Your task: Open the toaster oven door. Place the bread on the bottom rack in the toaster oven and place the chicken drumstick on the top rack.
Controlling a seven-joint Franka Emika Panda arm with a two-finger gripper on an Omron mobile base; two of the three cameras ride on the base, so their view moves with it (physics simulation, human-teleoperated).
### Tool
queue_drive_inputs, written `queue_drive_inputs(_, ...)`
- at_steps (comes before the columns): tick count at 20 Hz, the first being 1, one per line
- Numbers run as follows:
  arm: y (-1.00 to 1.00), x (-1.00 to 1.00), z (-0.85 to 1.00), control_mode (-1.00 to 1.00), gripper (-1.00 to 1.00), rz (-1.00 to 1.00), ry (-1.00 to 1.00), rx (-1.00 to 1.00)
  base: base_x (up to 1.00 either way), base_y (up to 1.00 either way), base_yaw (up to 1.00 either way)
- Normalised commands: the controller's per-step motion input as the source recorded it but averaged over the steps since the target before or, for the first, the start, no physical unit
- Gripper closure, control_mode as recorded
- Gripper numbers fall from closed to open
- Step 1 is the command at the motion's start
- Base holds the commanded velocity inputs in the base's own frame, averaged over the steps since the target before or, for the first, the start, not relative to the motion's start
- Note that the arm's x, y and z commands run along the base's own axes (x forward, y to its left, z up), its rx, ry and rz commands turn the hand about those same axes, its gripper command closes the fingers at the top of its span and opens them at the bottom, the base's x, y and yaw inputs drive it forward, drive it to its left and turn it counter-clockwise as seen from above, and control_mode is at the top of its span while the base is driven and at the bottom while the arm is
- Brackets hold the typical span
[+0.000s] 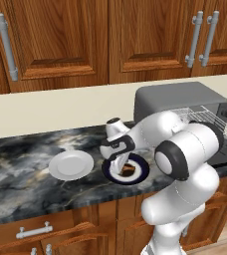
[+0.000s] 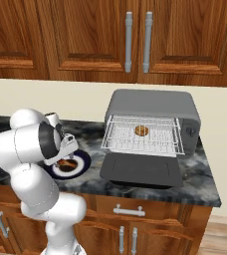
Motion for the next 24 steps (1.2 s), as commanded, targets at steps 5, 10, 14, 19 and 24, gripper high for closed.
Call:
queue_drive_inputs(5,0.00,0.08,-0.02,-1.00,-1.00,0.05,0.00,0.04,0.00,0.00,0.00)
queue_drive_inputs(10,0.09,0.00,-0.08,-1.00,-1.00,0.04,0.00,0.07,0.00,0.00,0.00)
queue_drive_inputs(14,0.08,0.00,-0.11,-1.00,-1.00,0.03,0.00,0.06,0.00,0.00,0.00)
queue_drive_inputs(19,0.02,0.02,-0.11,-1.00,-1.00,0.03,0.00,0.03,0.00,0.00,0.00)
queue_drive_inputs(24,0.00,0.00,-0.07,-1.00,-1.00,0.00,0.00,0.01,0.00,0.00,0.00)
